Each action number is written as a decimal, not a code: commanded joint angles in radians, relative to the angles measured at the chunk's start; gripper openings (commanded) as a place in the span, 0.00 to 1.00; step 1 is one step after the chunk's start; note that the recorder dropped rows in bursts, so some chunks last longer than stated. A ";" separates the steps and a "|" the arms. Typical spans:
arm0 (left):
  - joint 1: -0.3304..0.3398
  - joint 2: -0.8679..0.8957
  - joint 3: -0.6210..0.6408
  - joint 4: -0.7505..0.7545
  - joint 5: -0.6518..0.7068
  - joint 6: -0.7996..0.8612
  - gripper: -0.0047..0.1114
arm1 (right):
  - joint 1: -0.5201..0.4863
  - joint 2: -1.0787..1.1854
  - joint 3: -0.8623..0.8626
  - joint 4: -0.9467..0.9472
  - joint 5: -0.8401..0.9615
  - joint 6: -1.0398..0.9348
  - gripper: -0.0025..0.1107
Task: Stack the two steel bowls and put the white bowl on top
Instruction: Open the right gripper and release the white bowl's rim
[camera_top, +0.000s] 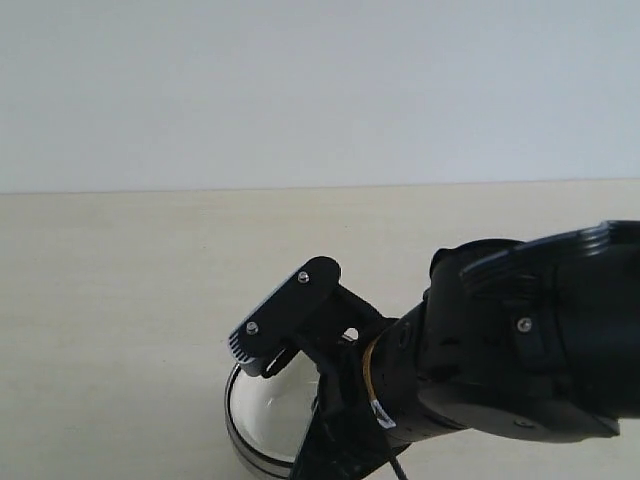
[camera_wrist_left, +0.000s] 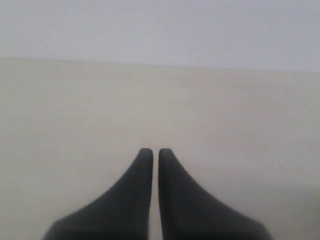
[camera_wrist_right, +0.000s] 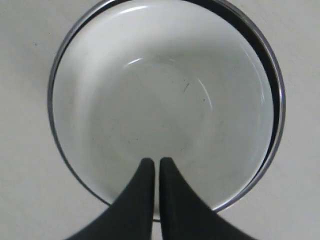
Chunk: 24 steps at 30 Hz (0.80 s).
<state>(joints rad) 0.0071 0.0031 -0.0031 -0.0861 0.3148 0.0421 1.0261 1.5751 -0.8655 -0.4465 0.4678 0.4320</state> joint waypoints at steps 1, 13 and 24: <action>-0.005 -0.003 0.003 0.000 -0.007 -0.005 0.07 | -0.008 -0.008 0.004 -0.015 -0.003 0.001 0.02; -0.005 -0.003 0.003 0.000 -0.007 -0.005 0.07 | -0.008 -0.109 0.004 -0.007 0.038 0.017 0.02; -0.005 -0.003 0.003 0.000 -0.007 -0.005 0.07 | -0.008 -0.106 0.083 0.034 0.003 0.057 0.02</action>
<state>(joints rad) 0.0071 0.0031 -0.0031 -0.0861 0.3148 0.0421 1.0261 1.4665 -0.8006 -0.4145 0.5101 0.4729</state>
